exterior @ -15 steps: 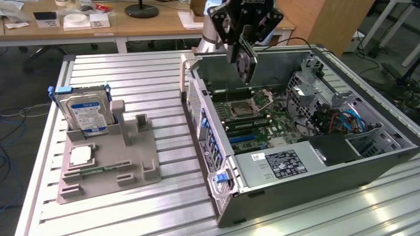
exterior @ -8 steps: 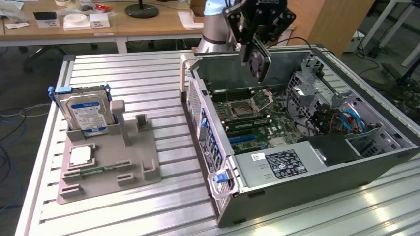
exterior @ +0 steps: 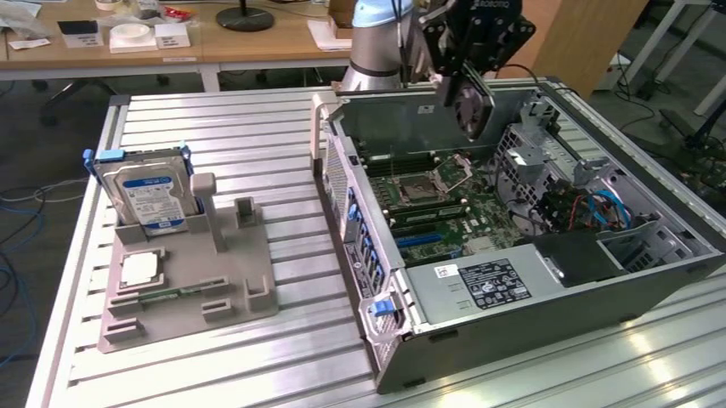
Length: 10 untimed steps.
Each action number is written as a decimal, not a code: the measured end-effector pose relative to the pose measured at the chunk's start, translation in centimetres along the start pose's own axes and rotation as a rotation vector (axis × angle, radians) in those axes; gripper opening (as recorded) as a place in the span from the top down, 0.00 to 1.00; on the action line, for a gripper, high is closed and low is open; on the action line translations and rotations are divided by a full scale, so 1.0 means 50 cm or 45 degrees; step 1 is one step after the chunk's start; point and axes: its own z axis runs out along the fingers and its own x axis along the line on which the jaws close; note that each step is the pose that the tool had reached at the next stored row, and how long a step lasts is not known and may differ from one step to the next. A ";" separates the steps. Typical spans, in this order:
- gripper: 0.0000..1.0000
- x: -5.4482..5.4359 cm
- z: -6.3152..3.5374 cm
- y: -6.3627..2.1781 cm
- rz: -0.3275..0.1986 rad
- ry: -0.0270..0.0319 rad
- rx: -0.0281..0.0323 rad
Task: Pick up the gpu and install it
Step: 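Pick up the gpu and move the gpu toward the slot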
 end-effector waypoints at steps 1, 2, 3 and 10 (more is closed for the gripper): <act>0.72 -0.010 0.000 0.000 0.000 0.0000 0.0000; 0.72 -0.018 0.000 0.000 0.000 -0.0001 -0.0001; 0.72 -0.028 0.000 0.000 0.000 0.0000 0.0000; 0.72 -0.053 0.000 0.000 0.000 0.0000 0.0000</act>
